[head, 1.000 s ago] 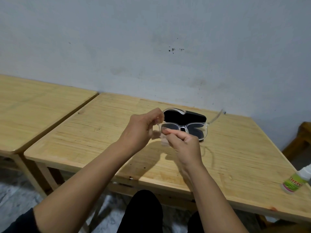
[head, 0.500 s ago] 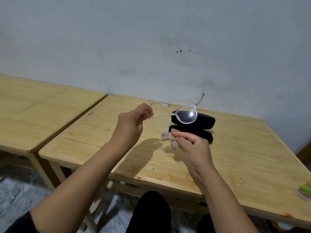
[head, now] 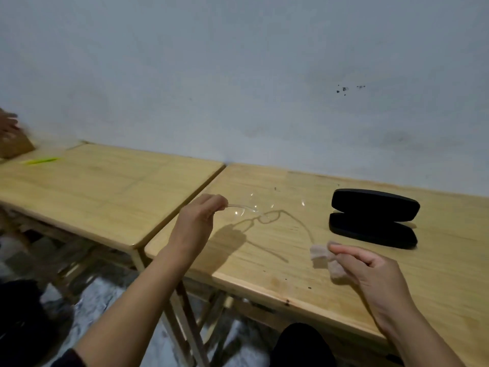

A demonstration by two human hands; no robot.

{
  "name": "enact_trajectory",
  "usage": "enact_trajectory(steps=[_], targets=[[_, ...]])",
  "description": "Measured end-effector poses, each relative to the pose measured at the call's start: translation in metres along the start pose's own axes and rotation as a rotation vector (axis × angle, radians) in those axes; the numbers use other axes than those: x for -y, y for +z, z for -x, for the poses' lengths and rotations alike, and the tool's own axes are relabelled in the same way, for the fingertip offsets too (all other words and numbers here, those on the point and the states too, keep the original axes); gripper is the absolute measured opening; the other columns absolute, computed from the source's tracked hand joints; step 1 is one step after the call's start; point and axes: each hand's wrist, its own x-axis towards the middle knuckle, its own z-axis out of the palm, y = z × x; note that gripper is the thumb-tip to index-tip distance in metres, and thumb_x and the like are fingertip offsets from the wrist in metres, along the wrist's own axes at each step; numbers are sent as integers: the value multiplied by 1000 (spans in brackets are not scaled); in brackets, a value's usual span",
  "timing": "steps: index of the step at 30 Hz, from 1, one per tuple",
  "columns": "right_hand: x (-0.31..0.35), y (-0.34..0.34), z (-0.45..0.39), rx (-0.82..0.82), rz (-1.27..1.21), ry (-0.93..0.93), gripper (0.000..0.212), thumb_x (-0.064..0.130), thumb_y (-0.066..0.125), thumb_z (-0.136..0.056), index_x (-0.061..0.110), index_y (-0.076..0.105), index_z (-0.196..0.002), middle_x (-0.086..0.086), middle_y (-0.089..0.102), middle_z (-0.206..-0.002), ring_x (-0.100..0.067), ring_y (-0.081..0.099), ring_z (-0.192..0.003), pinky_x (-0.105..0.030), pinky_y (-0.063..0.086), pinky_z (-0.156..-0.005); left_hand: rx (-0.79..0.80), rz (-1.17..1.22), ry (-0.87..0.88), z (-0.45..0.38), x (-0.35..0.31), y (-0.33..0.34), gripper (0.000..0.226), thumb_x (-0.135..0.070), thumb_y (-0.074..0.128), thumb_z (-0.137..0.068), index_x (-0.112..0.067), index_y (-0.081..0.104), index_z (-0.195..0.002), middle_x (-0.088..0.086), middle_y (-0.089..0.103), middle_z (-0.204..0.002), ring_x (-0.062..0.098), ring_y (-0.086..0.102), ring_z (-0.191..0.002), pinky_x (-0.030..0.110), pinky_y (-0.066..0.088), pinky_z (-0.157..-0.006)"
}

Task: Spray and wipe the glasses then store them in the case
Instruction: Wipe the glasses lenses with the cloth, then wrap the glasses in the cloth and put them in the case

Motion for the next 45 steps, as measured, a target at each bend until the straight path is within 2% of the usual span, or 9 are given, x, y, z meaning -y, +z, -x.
enact_trajectory(steps=[8, 13, 17, 25, 28, 30, 34, 40, 45], targets=[[4, 7, 1, 18, -7, 25, 16, 3, 62, -83, 14, 73, -88, 11, 70, -87, -4, 59, -86, -20, 43, -65, 180, -152, 100, 31, 34, 3, 31, -3, 75, -70, -15, 61, -95, 12, 69, -94, 21, 68, -80, 31, 59, -69], [6, 6, 2, 25, -8, 16, 17, 3, 62, -83, 13, 73, -88, 12, 70, -85, -4, 59, -82, -20, 43, -62, 172, -179, 155, 33, 36, 6, 45, 0, 83, -58, -11, 61, -95, 16, 69, -95, 25, 69, -82, 32, 59, -71], [5, 7, -1, 33, -26, 15, 16, 2, 62, -83, 11, 74, -88, 9, 71, -87, -4, 61, -83, -20, 44, -61, 168, -178, 203, 29, 32, 9, 54, 1, 83, -57, -16, 53, -99, 17, 70, -97, 32, 68, -93, 40, 59, -74], [1, 5, -6, 25, -81, 5, 17, 2, 64, -81, 15, 75, -84, 7, 74, -90, -11, 64, -93, -27, 51, -76, 194, -158, 124, 29, 27, 13, 48, 4, 76, -66, -8, 64, -111, 15, 67, -113, 29, 61, -112, 43, 54, -89], [1, 2, -8, 1, -89, 4, 17, 6, 66, -80, 19, 76, -83, 8, 75, -90, -14, 65, -98, -38, 51, -90, 86, -59, 55, 25, 10, 13, 43, 7, 69, -73, -7, 63, -113, 15, 65, -115, 25, 61, -110, 39, 53, -90], [3, -1, -8, -8, -95, -2, 16, 8, 67, -80, 20, 77, -85, 11, 75, -92, -13, 65, -97, -39, 51, -93, 2, 93, -9, 19, -18, 18, 34, 4, 65, -79, -9, 65, -110, 10, 68, -109, 16, 64, -99, 26, 51, -89], [9, -9, -6, -5, -130, -36, 16, 11, 70, -78, 23, 77, -86, 5, 76, -91, -18, 67, -95, -41, 51, -92, 90, 425, -160, 8, -95, 38, 22, -23, 60, -88, -21, 68, -108, -12, 68, -99, -5, 59, -93, 2, 42, -81], [11, -29, -2, -31, -202, -81, 27, 9, 69, -80, 29, 73, -98, -6, 73, -102, -24, 68, -95, -39, 56, -84, 350, 704, -340, -2, -172, 75, 37, -38, 63, -84, -34, 57, -120, -15, 66, -102, -10, 59, -86, -2, 40, -71], [9, -50, -2, -83, -163, -105, 19, 16, 71, -80, 26, 72, -96, -7, 73, -99, -23, 68, -94, -35, 56, -78, 349, 726, -332, -13, -194, 88, 17, -34, 67, -82, -36, 65, -99, -14, 68, -87, -3, 60, -78, 10, 43, -65]])
